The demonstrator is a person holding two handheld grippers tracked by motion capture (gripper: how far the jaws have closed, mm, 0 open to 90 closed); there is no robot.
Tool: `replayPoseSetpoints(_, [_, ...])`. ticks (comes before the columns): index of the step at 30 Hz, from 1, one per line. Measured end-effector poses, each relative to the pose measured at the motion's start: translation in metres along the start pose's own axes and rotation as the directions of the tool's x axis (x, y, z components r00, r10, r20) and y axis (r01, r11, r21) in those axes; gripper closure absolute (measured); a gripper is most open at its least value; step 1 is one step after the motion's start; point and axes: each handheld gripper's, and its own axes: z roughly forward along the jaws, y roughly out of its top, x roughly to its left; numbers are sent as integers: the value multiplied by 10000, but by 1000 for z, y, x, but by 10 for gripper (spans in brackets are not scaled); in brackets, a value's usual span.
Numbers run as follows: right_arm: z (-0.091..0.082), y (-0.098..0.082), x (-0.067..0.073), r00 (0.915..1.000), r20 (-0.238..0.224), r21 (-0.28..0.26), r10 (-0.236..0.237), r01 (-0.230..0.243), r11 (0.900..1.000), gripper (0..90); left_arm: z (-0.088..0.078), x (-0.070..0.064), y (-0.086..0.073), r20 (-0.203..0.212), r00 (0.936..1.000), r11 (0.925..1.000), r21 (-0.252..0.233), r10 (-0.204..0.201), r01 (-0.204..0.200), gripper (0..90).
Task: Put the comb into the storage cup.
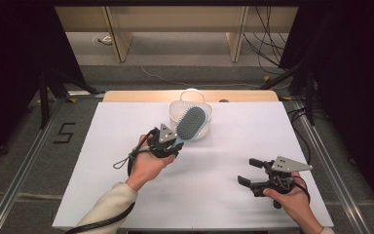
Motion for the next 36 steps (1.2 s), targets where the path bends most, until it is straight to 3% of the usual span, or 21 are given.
replayPoseSetpoints(36, [0,0,0,10000,17,-175,24,-24,9998,153,-3,6,0,-119,9985,9960,-720,-531,521,695])
